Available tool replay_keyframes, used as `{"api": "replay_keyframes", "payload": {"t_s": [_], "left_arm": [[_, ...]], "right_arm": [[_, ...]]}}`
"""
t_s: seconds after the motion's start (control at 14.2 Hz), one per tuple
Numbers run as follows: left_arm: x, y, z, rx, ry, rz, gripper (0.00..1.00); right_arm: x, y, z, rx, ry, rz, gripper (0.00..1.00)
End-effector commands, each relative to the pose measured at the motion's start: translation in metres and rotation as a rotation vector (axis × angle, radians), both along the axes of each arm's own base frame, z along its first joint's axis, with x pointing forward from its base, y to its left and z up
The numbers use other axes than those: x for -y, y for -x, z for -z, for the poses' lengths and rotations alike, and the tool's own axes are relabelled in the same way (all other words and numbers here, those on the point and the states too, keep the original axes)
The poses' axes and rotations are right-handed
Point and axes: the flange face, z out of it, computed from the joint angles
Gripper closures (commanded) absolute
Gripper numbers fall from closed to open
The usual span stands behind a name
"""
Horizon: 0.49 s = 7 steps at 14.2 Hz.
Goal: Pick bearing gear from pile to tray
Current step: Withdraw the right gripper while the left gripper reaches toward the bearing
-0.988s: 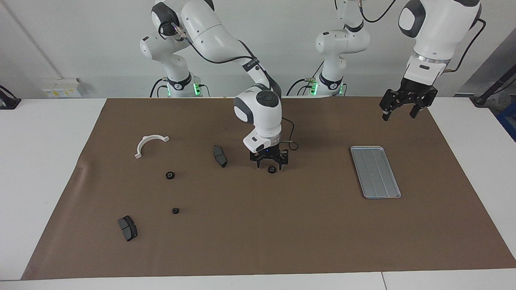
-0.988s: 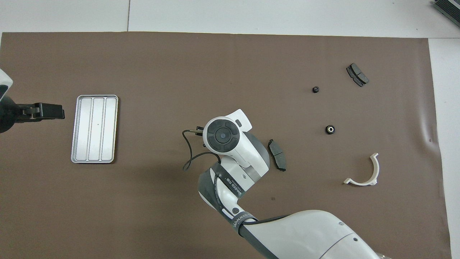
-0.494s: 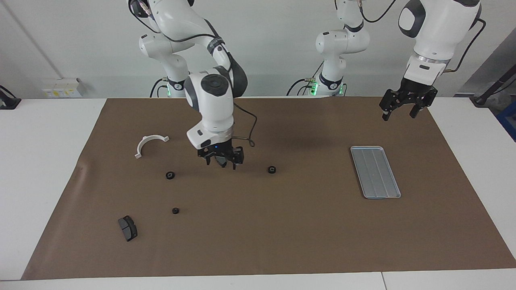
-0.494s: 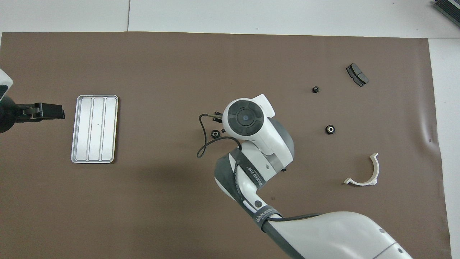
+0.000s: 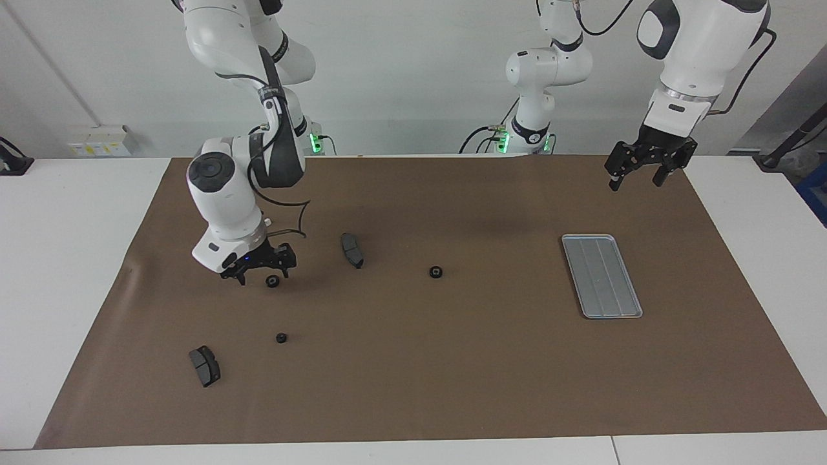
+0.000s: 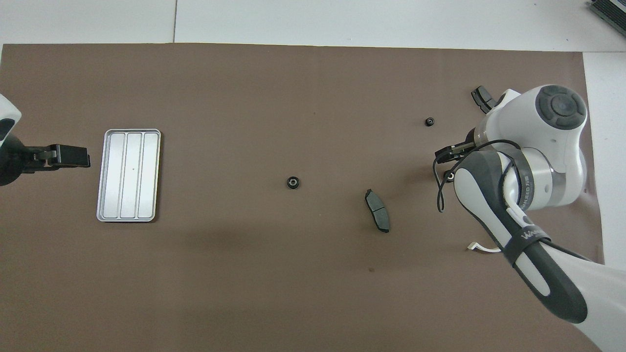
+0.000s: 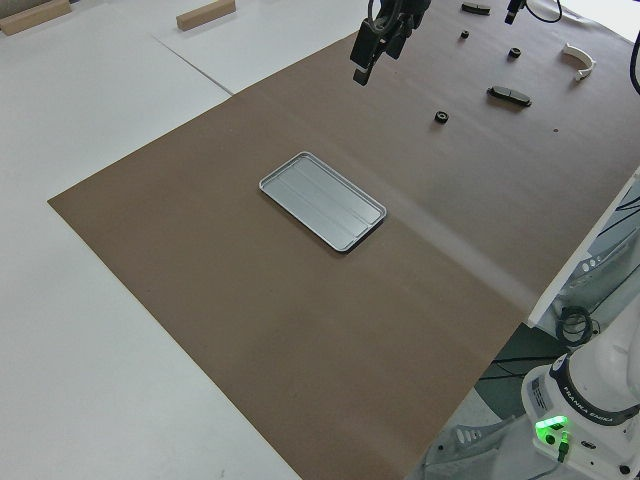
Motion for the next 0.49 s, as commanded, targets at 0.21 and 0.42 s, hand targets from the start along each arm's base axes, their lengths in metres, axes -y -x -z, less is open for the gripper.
{"api": "replay_keyframes", "payload": {"t_s": [0.21, 0.42], "left_arm": [[0.003, 0.008, -0.005, -0.006, 0.014, -0.012, 0.0], [0.002, 0.013, 0.0, -0.05, 0.013, -0.02, 0.0]], "right_arm": [[0.007, 0.052, 0.034, 0.037, -0.06, -0.077, 0.0], [0.008, 0.052, 0.045, 0.073, -0.058, -0.086, 0.0]]}}
